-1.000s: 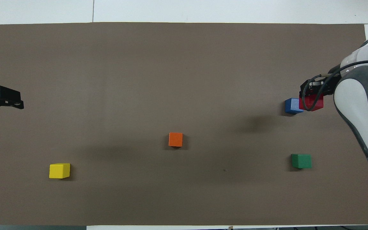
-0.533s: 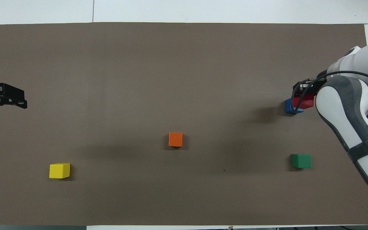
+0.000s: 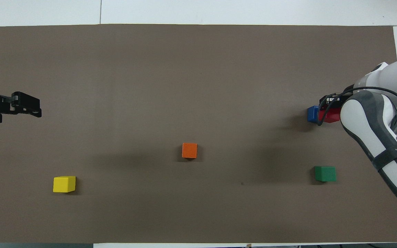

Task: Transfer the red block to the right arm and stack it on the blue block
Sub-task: 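Lower the red block onto the blue block with the right gripper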

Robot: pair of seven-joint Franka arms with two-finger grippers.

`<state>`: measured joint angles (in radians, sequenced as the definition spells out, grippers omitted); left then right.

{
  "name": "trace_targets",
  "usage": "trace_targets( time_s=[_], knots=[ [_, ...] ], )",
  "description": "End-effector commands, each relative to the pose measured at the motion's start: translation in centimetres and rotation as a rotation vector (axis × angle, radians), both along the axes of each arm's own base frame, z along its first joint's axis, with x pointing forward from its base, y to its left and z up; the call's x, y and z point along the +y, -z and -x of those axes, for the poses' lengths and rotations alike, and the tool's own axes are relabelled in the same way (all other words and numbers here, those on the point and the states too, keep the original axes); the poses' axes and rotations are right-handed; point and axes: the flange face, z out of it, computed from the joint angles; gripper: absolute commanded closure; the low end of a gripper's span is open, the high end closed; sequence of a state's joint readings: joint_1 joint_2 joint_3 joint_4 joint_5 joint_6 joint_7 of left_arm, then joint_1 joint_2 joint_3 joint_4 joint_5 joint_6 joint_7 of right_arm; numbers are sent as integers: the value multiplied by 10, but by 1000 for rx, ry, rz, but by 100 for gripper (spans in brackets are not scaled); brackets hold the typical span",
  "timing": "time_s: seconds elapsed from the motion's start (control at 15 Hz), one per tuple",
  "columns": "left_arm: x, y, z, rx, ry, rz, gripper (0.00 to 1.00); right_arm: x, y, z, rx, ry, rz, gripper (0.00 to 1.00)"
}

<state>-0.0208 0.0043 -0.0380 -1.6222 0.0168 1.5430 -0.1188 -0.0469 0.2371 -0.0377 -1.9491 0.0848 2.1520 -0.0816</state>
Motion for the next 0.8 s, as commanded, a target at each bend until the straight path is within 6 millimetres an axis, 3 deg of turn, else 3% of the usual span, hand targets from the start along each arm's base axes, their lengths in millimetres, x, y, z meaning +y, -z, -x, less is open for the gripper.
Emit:
trace_targets(
  time_s=[0.0, 0.13, 0.6, 0.73],
  knots=[
    [5, -9, 9, -29, 20, 41, 0, -1, 3, 3, -15, -15, 15, 100],
    [14, -20, 5, -66, -1, 58, 0, 0, 3, 3, -22, -13, 16, 100],
    [-7, -25, 3, -80, 39, 64, 0, 5, 13, -2, -28, -14, 17, 100],
    [-3, -26, 3, -80, 27, 64, 0, 6, 14, -1, -24, -9, 17, 100]
  ],
)
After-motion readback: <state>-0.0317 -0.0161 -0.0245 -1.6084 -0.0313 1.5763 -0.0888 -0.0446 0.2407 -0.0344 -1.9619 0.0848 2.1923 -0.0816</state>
